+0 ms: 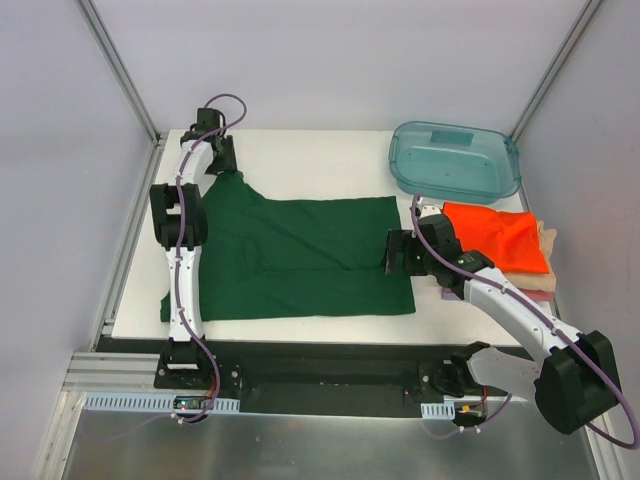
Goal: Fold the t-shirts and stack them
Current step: Grap the side of the flattened tshirt furthest away from the robot with both arms
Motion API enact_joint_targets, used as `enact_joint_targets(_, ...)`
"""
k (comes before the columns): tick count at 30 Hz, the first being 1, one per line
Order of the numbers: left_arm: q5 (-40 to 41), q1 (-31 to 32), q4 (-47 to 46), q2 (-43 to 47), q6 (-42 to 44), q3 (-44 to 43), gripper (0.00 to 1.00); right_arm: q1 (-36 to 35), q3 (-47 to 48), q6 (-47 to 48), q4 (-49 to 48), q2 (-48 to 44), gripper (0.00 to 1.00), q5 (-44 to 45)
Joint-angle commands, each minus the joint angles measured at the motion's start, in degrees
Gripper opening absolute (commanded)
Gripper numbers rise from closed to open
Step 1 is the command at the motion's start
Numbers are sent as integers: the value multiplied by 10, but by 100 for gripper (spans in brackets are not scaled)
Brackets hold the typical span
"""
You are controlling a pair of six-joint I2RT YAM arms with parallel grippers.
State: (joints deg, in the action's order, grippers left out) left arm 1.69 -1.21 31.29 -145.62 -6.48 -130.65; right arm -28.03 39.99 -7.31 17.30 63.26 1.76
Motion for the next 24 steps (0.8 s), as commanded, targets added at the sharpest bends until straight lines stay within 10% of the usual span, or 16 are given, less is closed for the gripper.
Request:
enact_joint_targets(1, -35, -2, 34, 4, 13, -3, 45, 1, 32, -7, -7, -2, 96, 12)
enact_joint_targets(6, -67, -2, 35, 18, 22, 9, 31, 1, 41, -5, -7, 4, 96, 29)
enact_joint_targets(9, -68, -2, 34, 20, 24, 10, 2, 1, 50, -1, -9, 12, 96, 34)
enact_joint_targets(24, -63, -3, -41, 184, 60, 160, 0, 7, 281, 0, 32, 233, 96, 152)
